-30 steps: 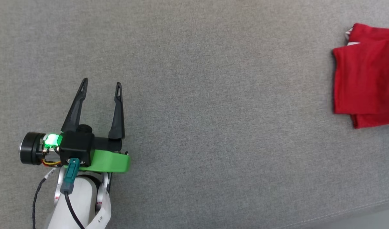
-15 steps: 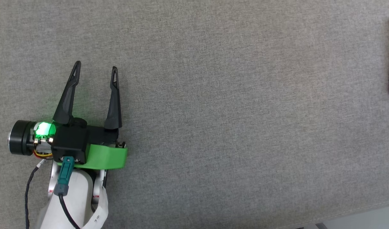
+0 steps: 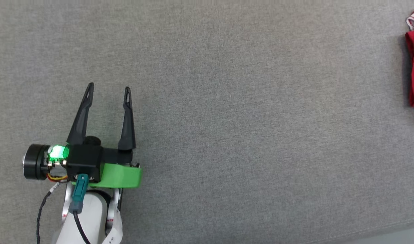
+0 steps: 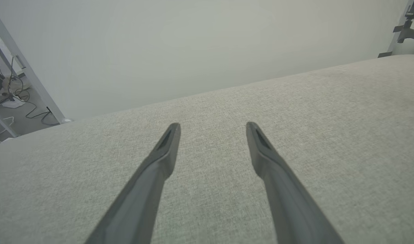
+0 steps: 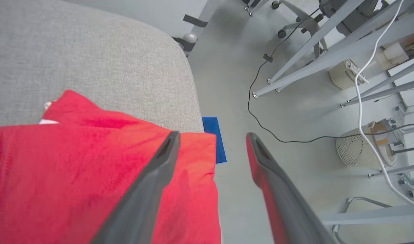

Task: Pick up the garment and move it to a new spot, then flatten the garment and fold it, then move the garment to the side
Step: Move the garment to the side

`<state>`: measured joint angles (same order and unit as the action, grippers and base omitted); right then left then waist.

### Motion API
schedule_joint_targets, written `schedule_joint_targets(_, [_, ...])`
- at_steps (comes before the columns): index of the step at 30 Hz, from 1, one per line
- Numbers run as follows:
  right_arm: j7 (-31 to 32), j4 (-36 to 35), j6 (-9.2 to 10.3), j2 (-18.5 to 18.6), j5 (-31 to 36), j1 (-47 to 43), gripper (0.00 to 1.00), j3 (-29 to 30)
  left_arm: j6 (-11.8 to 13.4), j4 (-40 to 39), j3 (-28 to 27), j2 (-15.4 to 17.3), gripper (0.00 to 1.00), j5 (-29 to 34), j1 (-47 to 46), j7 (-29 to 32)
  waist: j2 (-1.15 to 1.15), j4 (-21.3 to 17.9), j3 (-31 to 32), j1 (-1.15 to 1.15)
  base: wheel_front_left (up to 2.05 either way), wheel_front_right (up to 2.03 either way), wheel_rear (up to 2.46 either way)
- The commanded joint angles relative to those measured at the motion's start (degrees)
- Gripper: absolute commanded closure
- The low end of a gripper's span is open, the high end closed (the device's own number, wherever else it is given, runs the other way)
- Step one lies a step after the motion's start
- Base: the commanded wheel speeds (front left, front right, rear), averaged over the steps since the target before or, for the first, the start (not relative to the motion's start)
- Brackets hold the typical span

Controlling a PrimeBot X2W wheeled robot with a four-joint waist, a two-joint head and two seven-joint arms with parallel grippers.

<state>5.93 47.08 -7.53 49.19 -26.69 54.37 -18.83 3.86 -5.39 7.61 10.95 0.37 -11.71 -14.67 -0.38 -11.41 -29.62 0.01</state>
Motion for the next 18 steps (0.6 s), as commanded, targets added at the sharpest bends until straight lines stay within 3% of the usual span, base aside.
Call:
schedule_joint_targets(1, [-2.8,-0.9,0.04,-0.3,0.8,-0.1,0.0,0.2,0.3,0.5,0.2,-0.2,0.0,-0.7,1.4,-0.3,0.38,1.3,5.0,-0.01,0.0,0.0,0.0])
schedule_joint_targets(5, [-10.9,-3.5,0.04,-1.7,2.8,-0.3,0.0,0.5,0.8,1.3,-0.1,-0.6,0.0,-1.6,4.0,-0.3,0.38,2.1,9.1,-0.01,0.0,0.0,0.0])
schedule_joint_targets(10, [-18.3,-7.7,0.04,-6.2,4.3,-1.5,0.0,2.3,1.0,2.5,-0.6,-1.3,0.0,-2.7,7.4,-0.3,0.38,3.4,14.1,-0.01,0.0,0.0,0.0])
schedule_joint_targets(18, [-20.9,-23.2,0.04,-17.0,10.2,-11.5,0.0,6.6,0.9,3.7,-1.3,-2.1,0.0,-3.5,10.3,-0.3,0.38,6.0,17.8,-0.01,0.0,0.0,0.0])
